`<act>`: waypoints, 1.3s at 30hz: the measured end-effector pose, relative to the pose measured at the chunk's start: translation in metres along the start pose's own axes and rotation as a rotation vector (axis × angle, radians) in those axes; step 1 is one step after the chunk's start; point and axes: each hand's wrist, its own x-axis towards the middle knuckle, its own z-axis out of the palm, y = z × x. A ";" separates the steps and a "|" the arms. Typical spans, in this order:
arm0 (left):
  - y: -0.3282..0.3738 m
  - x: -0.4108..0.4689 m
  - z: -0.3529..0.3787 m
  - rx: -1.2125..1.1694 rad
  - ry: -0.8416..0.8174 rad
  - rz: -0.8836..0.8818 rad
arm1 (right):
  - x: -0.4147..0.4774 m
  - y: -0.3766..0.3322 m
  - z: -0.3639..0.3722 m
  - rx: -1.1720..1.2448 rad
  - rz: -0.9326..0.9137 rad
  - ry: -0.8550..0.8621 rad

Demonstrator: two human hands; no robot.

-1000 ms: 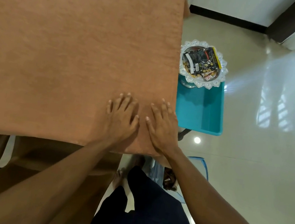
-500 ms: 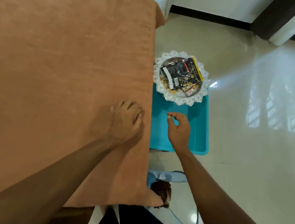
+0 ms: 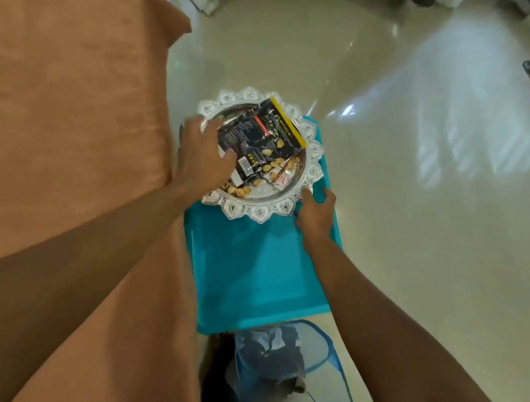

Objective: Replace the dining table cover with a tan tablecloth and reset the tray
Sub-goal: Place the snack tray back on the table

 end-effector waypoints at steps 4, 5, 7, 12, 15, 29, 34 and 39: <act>-0.007 0.036 0.011 -0.185 0.092 -0.395 | 0.011 0.004 0.006 0.064 -0.066 -0.083; -0.010 0.040 0.011 -0.248 0.091 -0.484 | 0.012 0.003 0.006 0.061 -0.089 -0.095; -0.014 0.045 0.013 -0.373 0.046 -0.642 | 0.016 0.002 0.006 0.068 -0.109 -0.114; -0.017 0.049 0.011 -0.561 0.039 -0.817 | 0.021 -0.009 -0.001 0.162 -0.014 -0.150; -0.015 0.045 0.009 -0.603 0.026 -0.882 | 0.022 -0.016 -0.004 0.210 0.038 -0.156; 0.012 -0.026 -0.036 -0.953 -0.031 -0.729 | -0.008 -0.054 -0.059 0.385 -0.080 -0.125; 0.028 -0.073 -0.077 -1.007 -0.071 -0.556 | -0.055 -0.082 -0.084 0.513 -0.177 -0.080; 0.045 -0.140 -0.139 -1.070 -0.034 -0.423 | -0.134 -0.103 -0.106 0.466 -0.291 -0.066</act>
